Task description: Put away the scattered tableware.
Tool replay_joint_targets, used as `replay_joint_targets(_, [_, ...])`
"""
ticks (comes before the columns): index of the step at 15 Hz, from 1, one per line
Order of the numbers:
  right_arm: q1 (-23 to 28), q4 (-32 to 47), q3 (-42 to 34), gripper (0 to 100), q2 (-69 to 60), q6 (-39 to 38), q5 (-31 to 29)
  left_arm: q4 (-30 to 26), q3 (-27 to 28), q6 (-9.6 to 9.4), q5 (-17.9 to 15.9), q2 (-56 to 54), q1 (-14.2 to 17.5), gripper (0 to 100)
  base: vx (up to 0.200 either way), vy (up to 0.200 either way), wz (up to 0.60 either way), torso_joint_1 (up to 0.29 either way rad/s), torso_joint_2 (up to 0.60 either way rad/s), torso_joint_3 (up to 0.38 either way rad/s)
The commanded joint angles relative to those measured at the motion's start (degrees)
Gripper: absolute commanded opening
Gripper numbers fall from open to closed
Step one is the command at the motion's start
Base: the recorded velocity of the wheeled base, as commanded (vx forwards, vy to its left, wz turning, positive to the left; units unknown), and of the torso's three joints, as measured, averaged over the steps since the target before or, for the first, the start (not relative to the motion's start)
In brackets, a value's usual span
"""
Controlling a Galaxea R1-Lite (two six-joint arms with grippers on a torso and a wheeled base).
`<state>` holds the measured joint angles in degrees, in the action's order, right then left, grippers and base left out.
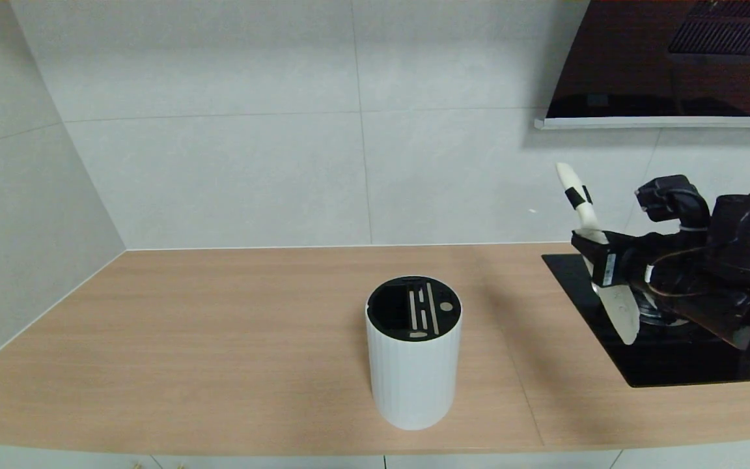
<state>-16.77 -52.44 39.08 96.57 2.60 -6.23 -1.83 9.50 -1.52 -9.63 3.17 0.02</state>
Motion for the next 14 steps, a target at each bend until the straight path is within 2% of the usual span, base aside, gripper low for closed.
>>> replay_joint_targets(1, [-6.2, 7.2, 7.7, 0, -3.0, 0.5, -0.2, -1.3, 14.8, 0.03, -10.2, 21.2, -0.1, 100, 0.0, 0.0, 0.0, 0.0, 0.0, 0.0])
replay_joint_targets(2, [-7.8, 9.1, 9.7, 0, -2.9, 0.4, -0.3, -1.2, 18.6, 0.03, -13.0, 27.6, -0.1, 100, 0.0, 0.0, 0.0, 0.0, 0.0, 0.0])
replay_joint_targets(3, [-8.8, 9.8, 10.9, 0, -2.6, 0.4, -0.3, -1.2, 20.7, 0.03, -14.3, 31.0, -0.1, 100, 0.0, 0.0, 0.0, 0.0, 0.0, 0.0])
replay_joint_targets(4, [-11.3, 10.5, 13.7, 0, -1.9, 0.2, -0.9, -0.8, 26.2, 0.29, -18.0, 40.5, -1.4, 100, 0.0, 0.0, 0.0, 0.0, 0.0, 0.0])
replay_joint_targets(5, [-12.8, 10.5, 14.5, 0, -1.6, 0.3, -2.1, 0.5, 29.2, 1.26, -18.3, 45.9, -3.4, 100, 0.0, 0.0, 0.0, 0.0, 0.0, 0.0])
replay_joint_targets(6, [-15.5, 10.7, 15.0, 0, -1.5, 0.3, -4.2, 4.4, 31.2, 4.86, -18.3, 51.7, -7.0, 100, 0.0, 0.0, 0.0, 0.0, 0.0, 0.0])
replay_joint_targets(8, [-19.0, 11.9, 14.4, 0, -2.4, 0.2, -5.8, 14.0, 30.3, 14.09, -18.3, 57.9, -13.0, 100, 0.0, 0.0, 0.0, 0.0, 0.0, 0.0])
replay_joint_targets(9, [-20.9, 12.5, 13.7, 0, -3.5, 0.1, -6.9, 19.8, 29.3, 20.07, -18.4, 61.3, -15.8, 100, 0.0, 0.0, 0.0, 0.0, 0.0, 0.0])
replay_joint_targets(11, [-24.2, 12.6, 12.1, 0, -4.0, -0.2, -7.2, 29.4, 27.9, 27.1, -18.2, 66.4, -18.7, 100, 0.0, 0.0, 0.0, 0.0, 0.0, 0.0])
replay_joint_targets(12, [-25.9, 12.6, 11.8, 0, -3.5, -1.1, -7.3, 32.9, 27.2, 30.7, -18.2, 68.0, -20.2, 100, 0.0, 0.0, 0.0, 0.0, 0.0, 0.0])
replay_joint_targets(14, [-27.7, 12.5, 12.1, 0, -2.1, -2.6, -7.7, 37.8, 27.2, 39.05, -18.3, 70.2, -22.2, 100, 0.0, 0.0, 0.0, 0.0, 0.0, 0.0])
